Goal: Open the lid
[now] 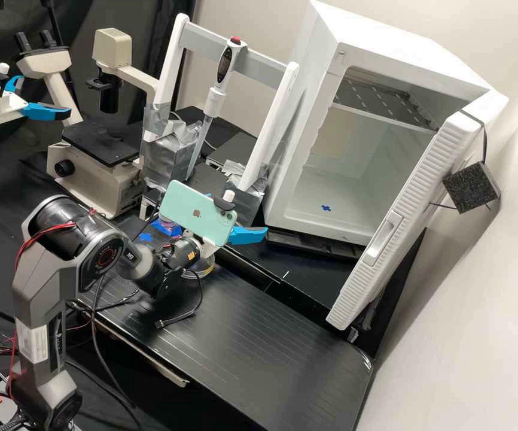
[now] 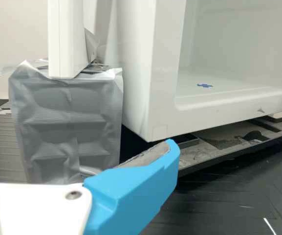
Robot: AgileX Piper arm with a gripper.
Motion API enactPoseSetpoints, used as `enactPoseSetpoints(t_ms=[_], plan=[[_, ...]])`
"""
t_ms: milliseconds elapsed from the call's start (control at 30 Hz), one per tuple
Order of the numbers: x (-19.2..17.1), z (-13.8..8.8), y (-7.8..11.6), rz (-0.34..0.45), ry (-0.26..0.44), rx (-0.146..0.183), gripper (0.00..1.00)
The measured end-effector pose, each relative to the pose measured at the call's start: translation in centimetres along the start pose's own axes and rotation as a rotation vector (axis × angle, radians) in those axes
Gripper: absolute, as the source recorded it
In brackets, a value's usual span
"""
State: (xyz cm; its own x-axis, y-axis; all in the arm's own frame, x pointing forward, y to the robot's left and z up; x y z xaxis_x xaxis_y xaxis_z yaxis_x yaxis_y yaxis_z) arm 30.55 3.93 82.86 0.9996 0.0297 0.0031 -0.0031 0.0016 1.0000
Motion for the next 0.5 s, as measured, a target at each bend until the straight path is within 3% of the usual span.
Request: enactPoseSetpoints(t_ms=[500], plan=[[-1.2,-0.3,0.2,0.009,0.012,0.001,1.00]])
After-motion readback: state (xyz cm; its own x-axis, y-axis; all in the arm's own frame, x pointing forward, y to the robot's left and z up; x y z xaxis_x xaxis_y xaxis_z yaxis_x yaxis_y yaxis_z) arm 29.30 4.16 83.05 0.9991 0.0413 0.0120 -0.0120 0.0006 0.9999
